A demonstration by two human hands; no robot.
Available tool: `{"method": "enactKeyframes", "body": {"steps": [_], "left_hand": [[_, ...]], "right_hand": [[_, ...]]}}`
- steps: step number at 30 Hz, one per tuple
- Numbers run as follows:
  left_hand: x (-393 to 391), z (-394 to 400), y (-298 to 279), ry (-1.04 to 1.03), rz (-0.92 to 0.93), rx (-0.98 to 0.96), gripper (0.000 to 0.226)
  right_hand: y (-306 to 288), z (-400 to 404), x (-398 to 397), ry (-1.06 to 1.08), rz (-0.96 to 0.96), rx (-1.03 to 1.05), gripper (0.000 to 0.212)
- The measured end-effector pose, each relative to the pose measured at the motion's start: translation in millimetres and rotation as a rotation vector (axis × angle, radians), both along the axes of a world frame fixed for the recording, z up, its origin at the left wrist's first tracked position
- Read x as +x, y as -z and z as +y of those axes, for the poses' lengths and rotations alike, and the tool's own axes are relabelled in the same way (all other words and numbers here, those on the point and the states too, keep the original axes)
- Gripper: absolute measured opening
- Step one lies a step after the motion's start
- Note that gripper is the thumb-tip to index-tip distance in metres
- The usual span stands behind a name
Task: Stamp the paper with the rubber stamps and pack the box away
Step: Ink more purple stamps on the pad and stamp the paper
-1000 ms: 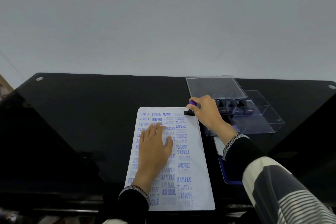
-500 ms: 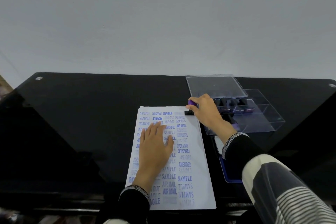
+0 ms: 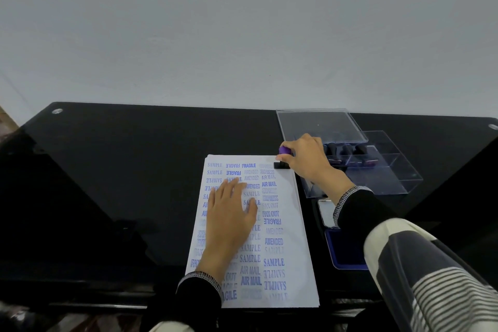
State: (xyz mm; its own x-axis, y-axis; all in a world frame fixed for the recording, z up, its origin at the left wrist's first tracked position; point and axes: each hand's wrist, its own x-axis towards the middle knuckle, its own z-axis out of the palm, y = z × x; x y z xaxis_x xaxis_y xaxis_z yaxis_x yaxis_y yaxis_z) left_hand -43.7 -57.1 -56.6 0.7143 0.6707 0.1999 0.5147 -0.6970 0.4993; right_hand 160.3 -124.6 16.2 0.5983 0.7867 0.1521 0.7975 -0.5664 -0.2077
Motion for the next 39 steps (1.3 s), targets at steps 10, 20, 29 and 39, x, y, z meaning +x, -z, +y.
{"method": "enactKeyframes", "body": {"steps": [10,20,29,39], "left_hand": [[0.0,-0.9,-0.6,0.0,-0.005,0.001,0.051],[-0.5,-0.2,0.2,0.005,-0.028,-0.009,0.049],[-0.5,-0.3,1.1,0.003,-0.037,-0.015,0.049],[-0.7,-0.5,1.7,0.001,-0.051,-0.012,0.049]], "right_hand": [[-15.1,11.9,5.4,0.041,0.058,-0.061,0.029],[1.9,1.2,-5.2,0.062,-0.022,0.005,0.027],[-5.5,11.6,2.4,0.08,0.03,-0.055,0.026],[-6.9,8.7,-5.8,0.084,-0.036,-0.057,0.021]]}}
